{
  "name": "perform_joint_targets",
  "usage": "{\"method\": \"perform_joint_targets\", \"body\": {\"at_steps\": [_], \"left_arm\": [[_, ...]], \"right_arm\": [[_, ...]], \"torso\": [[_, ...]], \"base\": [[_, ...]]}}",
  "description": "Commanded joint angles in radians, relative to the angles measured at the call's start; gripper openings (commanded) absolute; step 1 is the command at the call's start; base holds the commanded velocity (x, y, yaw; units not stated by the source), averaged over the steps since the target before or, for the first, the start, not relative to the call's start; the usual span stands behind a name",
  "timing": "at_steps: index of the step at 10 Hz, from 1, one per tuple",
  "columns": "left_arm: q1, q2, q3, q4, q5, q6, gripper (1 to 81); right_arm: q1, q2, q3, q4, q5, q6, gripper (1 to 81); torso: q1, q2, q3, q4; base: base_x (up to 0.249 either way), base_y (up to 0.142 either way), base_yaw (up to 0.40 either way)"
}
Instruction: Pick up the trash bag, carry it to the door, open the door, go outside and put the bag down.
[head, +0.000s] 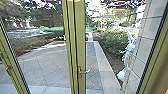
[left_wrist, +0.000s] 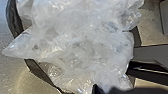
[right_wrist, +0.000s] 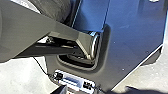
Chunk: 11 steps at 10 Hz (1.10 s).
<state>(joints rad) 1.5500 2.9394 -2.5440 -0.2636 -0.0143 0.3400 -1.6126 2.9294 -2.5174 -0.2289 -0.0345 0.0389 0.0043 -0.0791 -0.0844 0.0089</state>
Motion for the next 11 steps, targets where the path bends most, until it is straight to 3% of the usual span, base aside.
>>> {"method": "perform_joint_targets", "body": {"at_steps": [1, 11], "left_arm": [[-0.041, 0.0, 0.005, 0.011, 0.068, 0.005, 1.0], [-0.041, 0.003, 0.004, 0.012, 0.071, 0.007, 1.0]], "right_arm": [[0.041, 0.001, 0.008, -0.006, -0.058, -0.002, 81.1], [0.038, 0.026, -0.038, -0.004, -0.058, -0.002, 81.1]], "torso": [[0.0, 0.0, 0.0, 0.0], [0.0, 0.0, 0.0, 0.0]], "base": [[0.0, 0.0, 0.319], [0.0, 0.0, 0.27]]}}
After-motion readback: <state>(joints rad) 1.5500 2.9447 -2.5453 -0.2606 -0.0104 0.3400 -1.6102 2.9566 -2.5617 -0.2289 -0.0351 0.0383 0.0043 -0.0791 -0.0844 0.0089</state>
